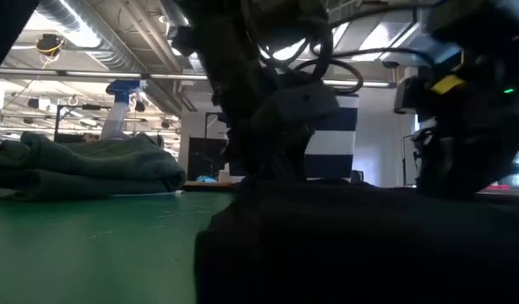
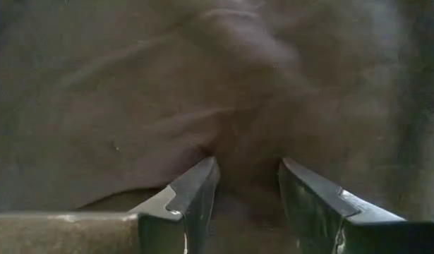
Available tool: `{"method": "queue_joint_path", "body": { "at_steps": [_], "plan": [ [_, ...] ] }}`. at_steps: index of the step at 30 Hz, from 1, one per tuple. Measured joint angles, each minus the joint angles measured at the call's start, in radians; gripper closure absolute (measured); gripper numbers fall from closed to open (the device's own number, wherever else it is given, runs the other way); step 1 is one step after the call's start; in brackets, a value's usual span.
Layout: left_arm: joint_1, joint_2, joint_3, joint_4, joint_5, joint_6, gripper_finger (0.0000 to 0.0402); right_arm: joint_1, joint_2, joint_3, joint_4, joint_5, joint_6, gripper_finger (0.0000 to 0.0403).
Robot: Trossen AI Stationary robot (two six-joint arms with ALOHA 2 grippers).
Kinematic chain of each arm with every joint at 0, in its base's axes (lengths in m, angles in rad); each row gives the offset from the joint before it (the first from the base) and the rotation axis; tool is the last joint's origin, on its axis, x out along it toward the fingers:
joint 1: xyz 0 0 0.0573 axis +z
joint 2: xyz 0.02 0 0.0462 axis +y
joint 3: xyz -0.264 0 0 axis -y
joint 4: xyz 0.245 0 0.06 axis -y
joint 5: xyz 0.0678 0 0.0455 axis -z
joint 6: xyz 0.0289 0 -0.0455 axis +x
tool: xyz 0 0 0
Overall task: Fold Laundry from Bin
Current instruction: Fold the black shirt
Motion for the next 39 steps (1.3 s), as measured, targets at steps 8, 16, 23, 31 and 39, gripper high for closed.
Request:
{"method": "queue_joint_path", "body": {
  "at_steps": [8,16,23,31,39],
  "plan": [
    [0.14,0.001,-0.015,0.015,0.001,0.212,0.0246,-0.197,0.002,-0.013,0.015,0.007,-0.233,0.0181],
    [0.242,-0.03,-0.005,-0.017,0.07,0.226,0.0246,-0.347,-0.032,0.016,-0.048,-0.025,-0.325,0.0181],
    [0.151,-0.205,0.056,-0.02,0.11,0.214,0.0246,-0.224,-0.215,0.152,-0.261,-0.175,-0.286,0.0181],
    [-0.085,-0.236,0.057,0.028,0.142,0.138,0.0246,0.104,-0.297,0.164,-0.156,-0.219,-0.028,0.0181],
    [-0.214,-0.069,0.054,0.038,-0.044,0.084,0.0246,0.243,-0.125,0.097,-0.137,0.047,0.141,0.0181]
  ]
}}
